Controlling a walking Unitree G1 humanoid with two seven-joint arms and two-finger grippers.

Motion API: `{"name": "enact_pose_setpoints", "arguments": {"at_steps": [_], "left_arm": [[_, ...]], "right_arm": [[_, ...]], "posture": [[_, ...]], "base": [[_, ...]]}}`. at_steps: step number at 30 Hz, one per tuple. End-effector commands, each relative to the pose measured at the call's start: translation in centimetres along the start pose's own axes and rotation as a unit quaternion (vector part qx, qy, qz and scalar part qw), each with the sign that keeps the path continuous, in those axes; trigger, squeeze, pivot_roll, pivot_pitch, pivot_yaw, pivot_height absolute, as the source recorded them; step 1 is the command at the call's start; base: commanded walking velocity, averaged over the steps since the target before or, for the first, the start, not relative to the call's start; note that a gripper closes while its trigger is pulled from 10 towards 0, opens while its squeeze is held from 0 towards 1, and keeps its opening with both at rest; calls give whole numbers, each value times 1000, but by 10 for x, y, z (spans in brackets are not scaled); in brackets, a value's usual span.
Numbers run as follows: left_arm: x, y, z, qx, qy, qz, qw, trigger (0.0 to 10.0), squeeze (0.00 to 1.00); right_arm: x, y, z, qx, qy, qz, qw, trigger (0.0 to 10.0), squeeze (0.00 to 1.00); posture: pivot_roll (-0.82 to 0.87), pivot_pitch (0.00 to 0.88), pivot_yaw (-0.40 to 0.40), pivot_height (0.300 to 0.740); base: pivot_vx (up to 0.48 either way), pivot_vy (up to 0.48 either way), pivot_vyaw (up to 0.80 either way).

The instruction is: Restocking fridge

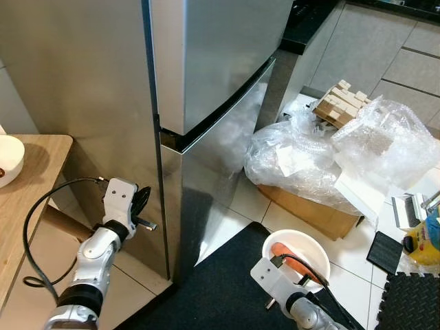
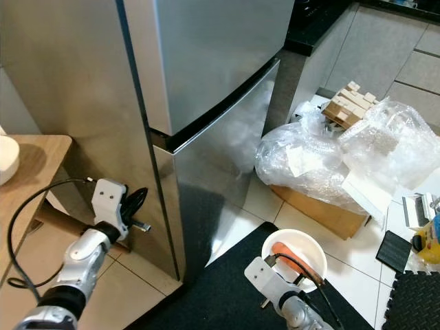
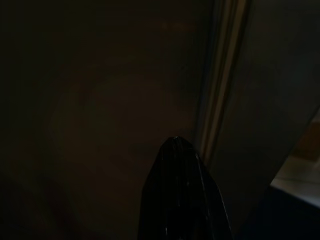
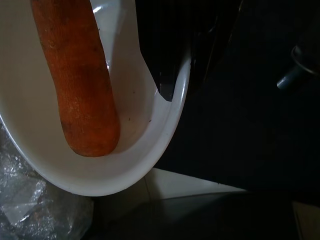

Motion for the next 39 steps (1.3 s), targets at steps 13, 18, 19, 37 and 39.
{"name": "enact_pose_setpoints", "arguments": {"at_steps": [13,18,19,37,39], "left_arm": [[-8,-26,-12,-59,29,16,998,10000,0],[-6,-20,-16,-43,35,-11,998,10000,0],[-5,-18,-16,-37,35,-14,999,10000,0],[9,4,-25,26,32,-52,998,10000,0],[10,5,-25,33,31,-54,998,10000,0]], "right_arm": [[-3,-2,1,-2,1,2,1000,10000,0],[-3,-2,1,-3,1,0,1000,10000,0],[-3,-2,1,-4,2,0,1000,10000,0],[-5,-2,2,-5,3,0,1000,10000,0],[-5,-2,2,-5,3,0,1000,10000,0]], "posture": [[-74,126,-85,740],[-75,128,-84,740],[-75,128,-84,740],[-80,140,-79,740],[-81,141,-79,740]], "base": [[0,0,0],[0,0,0],[0,0,0],[0,0,0],[0,0,0]]}}
Point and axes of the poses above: a point about 5 cm out from each wrist's last joint towards the gripper, its own z axis pointing back from the gripper into the wrist, its own x axis along the axis of the wrist's last joint, y = z × x, the point moved 3 cm from there along -z, pointing out of the wrist towards the gripper, and after that the axes turned 11 degrees about z, right-handed, at the moved point
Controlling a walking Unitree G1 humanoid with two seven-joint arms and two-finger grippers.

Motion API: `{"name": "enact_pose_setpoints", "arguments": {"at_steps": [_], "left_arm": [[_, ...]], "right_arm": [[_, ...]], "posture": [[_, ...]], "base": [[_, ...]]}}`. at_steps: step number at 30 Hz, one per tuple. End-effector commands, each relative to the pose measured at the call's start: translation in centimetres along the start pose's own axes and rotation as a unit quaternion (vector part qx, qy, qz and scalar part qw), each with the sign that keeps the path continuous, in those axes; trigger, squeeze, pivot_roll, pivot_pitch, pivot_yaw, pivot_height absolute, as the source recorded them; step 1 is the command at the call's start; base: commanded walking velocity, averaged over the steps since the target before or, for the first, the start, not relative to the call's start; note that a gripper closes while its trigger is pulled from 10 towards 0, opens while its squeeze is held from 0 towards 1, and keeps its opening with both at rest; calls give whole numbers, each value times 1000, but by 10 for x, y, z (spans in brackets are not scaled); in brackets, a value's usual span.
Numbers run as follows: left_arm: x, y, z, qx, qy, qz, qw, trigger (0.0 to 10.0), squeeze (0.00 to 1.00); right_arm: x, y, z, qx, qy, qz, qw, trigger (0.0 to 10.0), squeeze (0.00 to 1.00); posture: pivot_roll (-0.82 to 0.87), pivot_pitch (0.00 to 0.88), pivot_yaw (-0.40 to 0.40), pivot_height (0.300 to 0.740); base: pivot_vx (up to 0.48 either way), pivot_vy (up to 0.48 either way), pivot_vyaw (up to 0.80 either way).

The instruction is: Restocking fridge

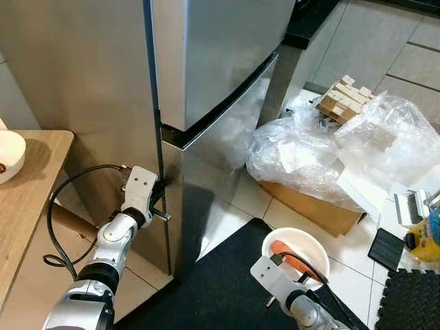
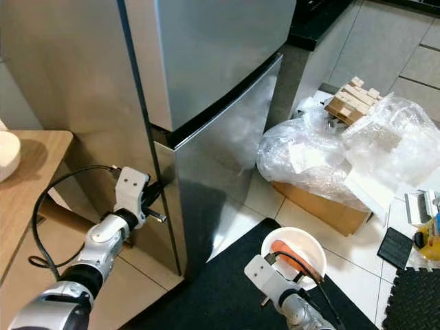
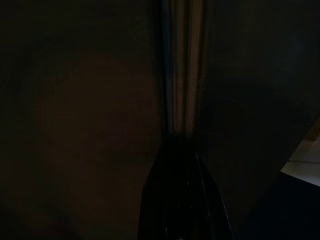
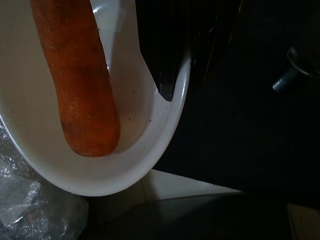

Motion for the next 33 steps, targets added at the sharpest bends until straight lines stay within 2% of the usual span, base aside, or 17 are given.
{"name": "enact_pose_setpoints", "arguments": {"at_steps": [1,8,11,12,15,18,22,25,33], "left_arm": [[4,16,2,44,-5,-10,999,10000,0],[6,17,1,57,-13,1,998,10000,0],[7,5,-3,29,-26,29,999,10000,0],[7,5,-3,29,-26,29,999,10000,0],[7,-9,-5,-14,-31,46,998,10000,0],[8,-13,-6,-28,-33,51,998,10000,0],[9,-12,-6,-25,-35,48,998,10000,0],[14,-5,-6,-19,-39,42,998,10000,0],[18,-2,-4,-39,-46,38,997,10000,0]], "right_arm": [[-5,-1,2,-5,5,0,1000,10000,0],[-6,-1,2,-5,5,0,1000,10000,0],[-5,-1,2,-5,4,0,1000,10000,0],[-5,-1,2,-5,4,0,1000,10000,0],[-5,-1,2,-5,4,2,1000,10000,0],[-5,-1,2,-5,3,2,1000,10000,0],[-5,-1,2,-5,3,2,1000,10000,0],[-5,-1,3,-4,1,4,1000,10000,0],[-3,-3,2,-4,-4,6,1000,10000,0]], "posture": [[-83,142,-79,740],[-84,142,-80,740],[-84,143,-82,740],[-84,143,-82,740],[-86,143,-81,740],[-86,144,-82,740],[-85,145,-84,740],[-80,148,-88,740],[-71,165,-98,740]], "base": [[0,0,0],[0,0,0],[0,0,0],[0,0,0],[0,0,0],[0,0,0],[0,0,0],[0,0,0],[0,0,0]]}}
Point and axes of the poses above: a point about 5 cm out from each wrist's last joint towards the gripper, its own z axis pointing back from the gripper into the wrist, its own x axis along the axis of the wrist's last joint, y = z × x, the point moved 3 cm from there along -z, pointing out of the wrist towards the gripper, and after that the axes turned 11 degrees about z, right-handed, at the moved point
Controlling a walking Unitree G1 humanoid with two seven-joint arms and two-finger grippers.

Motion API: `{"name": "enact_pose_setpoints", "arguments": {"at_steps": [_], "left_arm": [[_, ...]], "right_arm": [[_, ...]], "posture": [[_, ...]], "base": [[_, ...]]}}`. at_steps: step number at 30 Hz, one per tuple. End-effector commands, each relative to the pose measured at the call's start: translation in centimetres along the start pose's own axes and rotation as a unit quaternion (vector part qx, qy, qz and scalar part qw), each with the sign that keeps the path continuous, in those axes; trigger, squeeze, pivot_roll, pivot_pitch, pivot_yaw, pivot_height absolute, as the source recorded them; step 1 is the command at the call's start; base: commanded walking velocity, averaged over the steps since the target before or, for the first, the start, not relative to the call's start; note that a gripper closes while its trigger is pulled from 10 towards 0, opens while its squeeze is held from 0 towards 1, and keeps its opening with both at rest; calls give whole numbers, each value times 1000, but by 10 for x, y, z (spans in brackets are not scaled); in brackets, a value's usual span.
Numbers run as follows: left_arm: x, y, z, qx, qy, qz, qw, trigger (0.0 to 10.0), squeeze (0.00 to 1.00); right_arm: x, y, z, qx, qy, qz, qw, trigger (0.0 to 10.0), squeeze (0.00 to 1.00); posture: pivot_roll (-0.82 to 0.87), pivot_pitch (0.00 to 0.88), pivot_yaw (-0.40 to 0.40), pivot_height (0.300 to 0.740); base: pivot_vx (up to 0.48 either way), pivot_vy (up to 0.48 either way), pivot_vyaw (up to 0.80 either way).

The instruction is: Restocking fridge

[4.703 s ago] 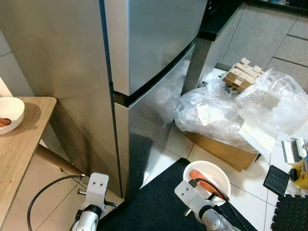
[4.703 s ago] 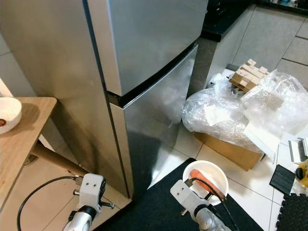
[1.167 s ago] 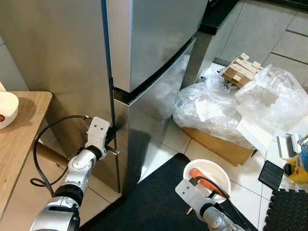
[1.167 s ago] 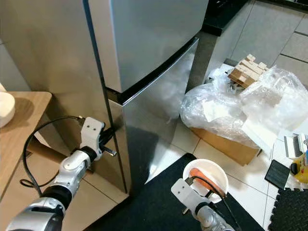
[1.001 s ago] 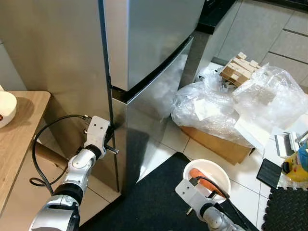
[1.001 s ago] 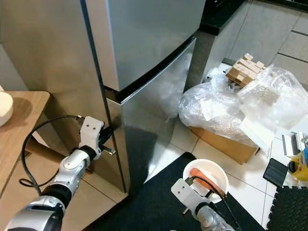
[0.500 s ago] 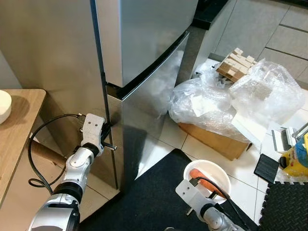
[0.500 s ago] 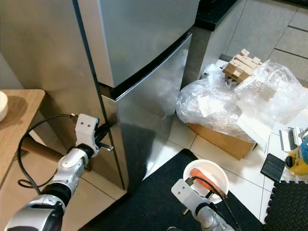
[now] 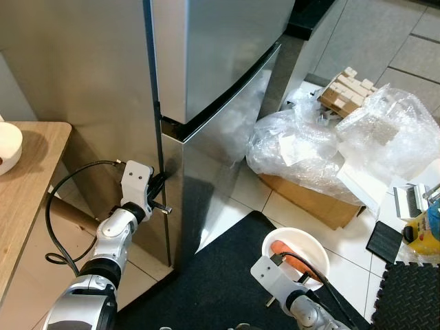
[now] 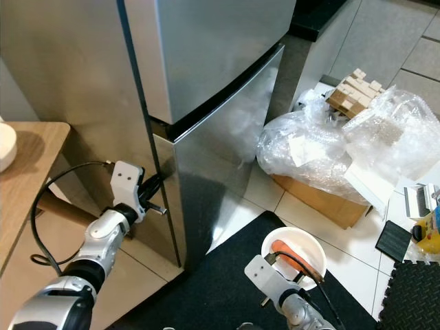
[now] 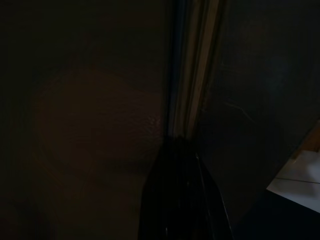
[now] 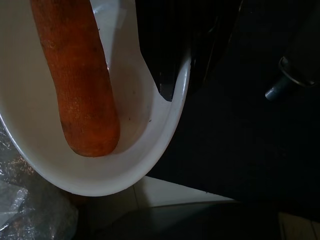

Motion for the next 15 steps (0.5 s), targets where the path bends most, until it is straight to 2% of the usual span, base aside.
{"name": "enact_pose_setpoints", "arguments": {"at_steps": [1,6,15], "left_arm": [[6,2,-2,-6,-6,-5,1000,10000,0],[8,0,-3,-16,-9,-6,1000,10000,0],[7,-17,-9,-70,2,-12,998,10000,0]], "right_arm": [[-3,-3,1,-4,-3,6,1000,10000,0],[-2,-4,1,-4,-4,7,1000,10000,0],[-4,-6,2,-5,-4,9,1000,10000,0]], "posture": [[-71,165,-98,740],[-71,166,-98,740],[-72,163,-99,740]], "base": [[0,0,0],[0,0,0],[0,0,0]]}}
Point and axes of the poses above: a point about 5 cm out from each wrist's last joint towards the gripper, its own z axis pointing back from the gripper into the wrist, its own x axis along the axis of the wrist's last joint, y = z × x, the point moved 3 cm from there along -z, pointing out of the wrist towards the gripper, and after that the axes turned 11 degrees about z, right-handed, at the moved point
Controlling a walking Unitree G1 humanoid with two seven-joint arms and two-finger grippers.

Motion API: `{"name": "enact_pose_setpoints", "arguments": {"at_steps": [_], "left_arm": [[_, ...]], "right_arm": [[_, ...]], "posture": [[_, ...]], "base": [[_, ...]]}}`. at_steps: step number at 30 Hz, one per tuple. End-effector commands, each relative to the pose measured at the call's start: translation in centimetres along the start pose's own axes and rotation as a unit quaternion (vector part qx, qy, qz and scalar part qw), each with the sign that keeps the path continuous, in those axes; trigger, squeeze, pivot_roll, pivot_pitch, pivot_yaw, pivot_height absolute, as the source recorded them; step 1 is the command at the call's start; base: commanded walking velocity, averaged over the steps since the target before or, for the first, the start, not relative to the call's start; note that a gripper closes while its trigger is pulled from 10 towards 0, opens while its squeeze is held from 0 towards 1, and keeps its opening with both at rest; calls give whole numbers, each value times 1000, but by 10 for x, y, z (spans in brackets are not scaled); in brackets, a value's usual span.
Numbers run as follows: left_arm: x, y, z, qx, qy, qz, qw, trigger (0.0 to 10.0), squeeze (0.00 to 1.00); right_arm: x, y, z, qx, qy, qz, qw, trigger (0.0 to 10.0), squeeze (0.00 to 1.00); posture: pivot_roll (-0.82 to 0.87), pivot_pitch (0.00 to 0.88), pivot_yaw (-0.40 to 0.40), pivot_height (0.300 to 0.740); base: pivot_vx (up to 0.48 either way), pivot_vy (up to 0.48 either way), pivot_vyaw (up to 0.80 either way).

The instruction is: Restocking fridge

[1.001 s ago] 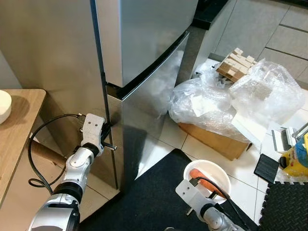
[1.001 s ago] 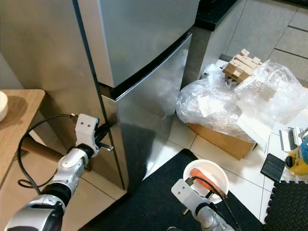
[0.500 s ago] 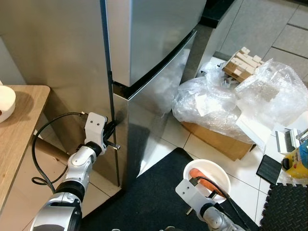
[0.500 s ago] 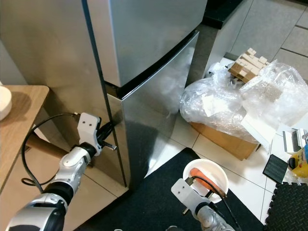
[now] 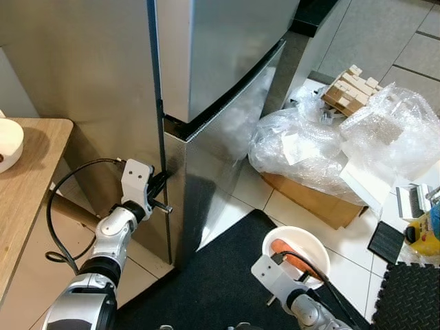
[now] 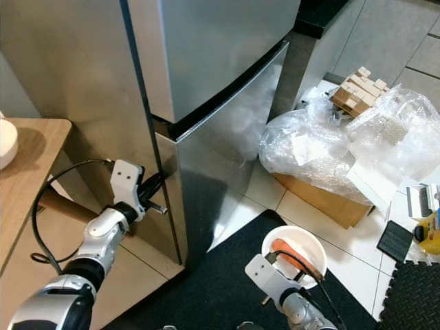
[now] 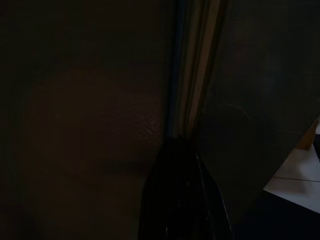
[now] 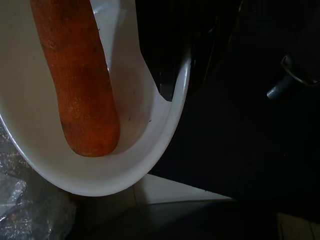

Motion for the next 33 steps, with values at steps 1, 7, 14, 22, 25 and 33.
{"name": "enact_pose_setpoints", "arguments": {"at_steps": [1,7,14,22,25,33], "left_arm": [[3,-11,-7,-34,2,-10,999,10000,0],[7,-16,-13,-51,2,-9,999,10000,0],[9,-28,-19,-82,2,0,997,10000,0],[13,-37,-22,-132,1,36,991,10000,0],[13,-41,-22,-155,6,38,987,10000,0],[13,-45,-23,-171,11,37,984,10000,0]], "right_arm": [[-3,-2,2,-1,-3,5,1000,10000,0],[-3,-1,2,-2,-4,3,1000,10000,0],[-3,-2,2,-4,-6,1,1000,10000,0],[-3,-5,2,-8,-7,0,1000,10000,0],[-3,-5,2,-8,-8,-1,1000,10000,0],[-3,-4,2,-7,-9,-2,1000,10000,0]], "posture": [[-75,162,-97,740],[-79,160,-95,740],[-86,150,-92,740],[-90,151,-91,740],[-89,152,-91,740],[-91,153,-88,740]], "base": [[0,0,0],[0,0,0],[0,0,0],[0,0,0],[0,0,0],[0,0,0]]}}
Point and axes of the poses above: a point about 5 cm out from each wrist's last joint towards the gripper, its own z axis pointing back from the gripper into the wrist, its own x axis along the axis of the wrist's last joint, y = z × x, the point moved 3 cm from there along -z, pointing out of the wrist towards the gripper, and after that the axes turned 11 degrees about z, right-handed, at the moved point
